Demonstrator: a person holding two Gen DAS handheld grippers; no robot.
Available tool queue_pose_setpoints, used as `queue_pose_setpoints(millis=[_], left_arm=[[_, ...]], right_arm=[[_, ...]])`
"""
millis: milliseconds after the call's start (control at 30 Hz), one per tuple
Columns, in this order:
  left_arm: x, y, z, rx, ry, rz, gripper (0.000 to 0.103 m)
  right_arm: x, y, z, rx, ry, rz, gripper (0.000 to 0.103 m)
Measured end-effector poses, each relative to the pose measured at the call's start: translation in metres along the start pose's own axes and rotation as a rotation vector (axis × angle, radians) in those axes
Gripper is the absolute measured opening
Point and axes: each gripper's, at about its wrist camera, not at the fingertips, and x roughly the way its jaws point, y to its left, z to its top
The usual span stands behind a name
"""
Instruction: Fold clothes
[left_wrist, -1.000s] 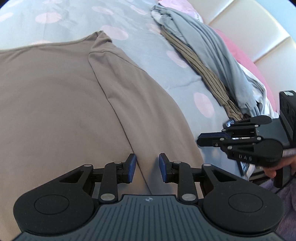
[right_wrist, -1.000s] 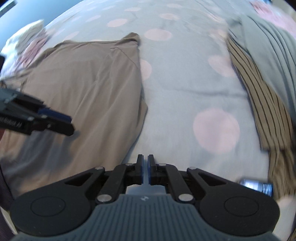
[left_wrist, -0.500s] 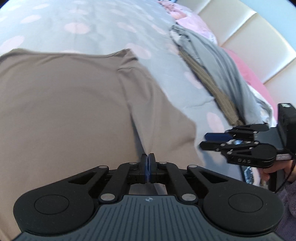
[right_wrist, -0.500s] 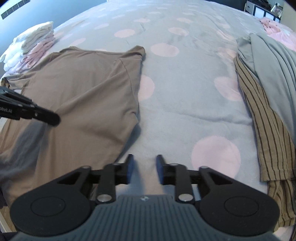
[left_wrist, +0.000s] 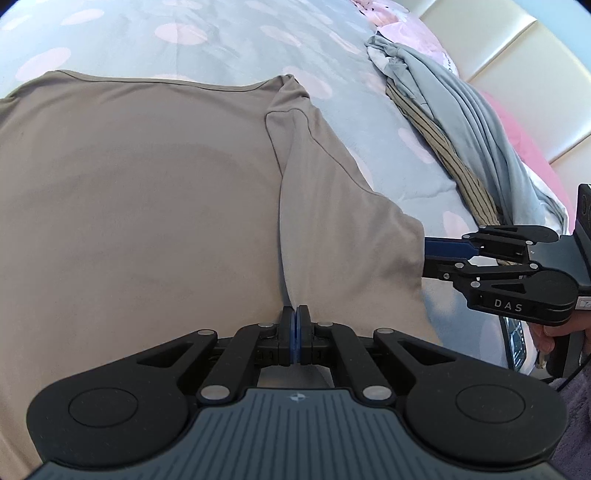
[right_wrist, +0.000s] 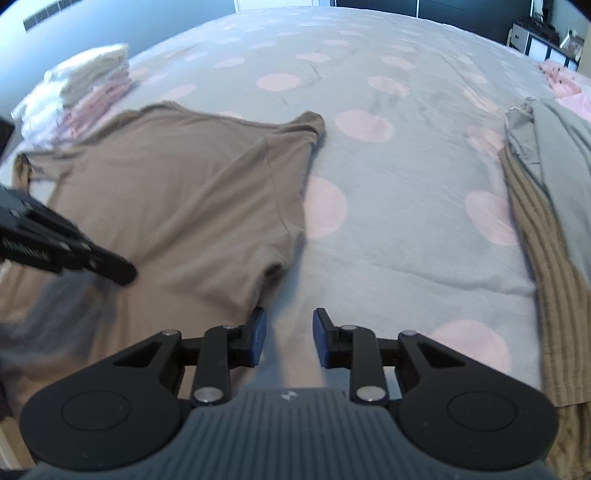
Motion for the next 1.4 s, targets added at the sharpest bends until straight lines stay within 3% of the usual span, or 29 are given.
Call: queue_pose_setpoints(millis=[67,333,467,533,633,767,900,1100,1133,1200,1333,1400], left_arm=[[0.000,-0.001,-0.001,0.005,0.000,0.002,0.000],[0.002,-0.003,-0.001,0.008,0.006,0.009,0.000],[0.003,-0.004,0.000,0.004,0.009,0.008,0.000],[0.004,-0.005,0.000,0.006,0.009,0.008,0.000],[0.003,-0.006,0.001,0.009,0.007,0.007,0.000],[0.001,-0.005,0.000,0.009,-0.001,-0.009,0.000],[0.000,-0.008,0.002,0.022,-0.017,-0.027,0.000],[0.004,-0.014,0.006,0.048,-0.016,-0.052,0.000],[0.004,-0.013,0.005,0.045,-0.014,-0.047,0.002],[0.004,-0.011,0.005,0.037,-0.010,-0.037,0.010],[0.000,-0.010,0.003,0.033,-0.018,-0.033,0.014],[-0.003,-0.012,0.002,0.042,-0.022,-0.031,0.014]], right_arm=[[0.000,0.003,0.004,0.010,-0.013,0.021,0.031],[0.025,0.007,0.017,0.007,0.029,-0.026,0.031],[0.034,0.016,0.021,-0.034,0.022,-0.042,0.041],[0.037,0.016,0.023,-0.046,0.018,-0.067,0.036],[0.033,0.009,0.027,-0.022,0.027,-0.101,0.016],[0.023,-0.007,0.023,-0.023,0.030,-0.172,0.014],[0.018,-0.023,0.019,0.030,0.019,-0.151,0.009],[0.016,-0.057,0.022,0.254,0.045,-0.058,0.013],[0.014,-0.059,0.022,0.259,0.044,-0.052,0.018],[0.008,-0.055,0.020,0.228,0.052,-0.061,0.026],[-0.005,-0.058,0.009,0.212,0.087,-0.144,0.029],[-0.013,-0.063,0.001,0.257,0.097,-0.134,0.029]])
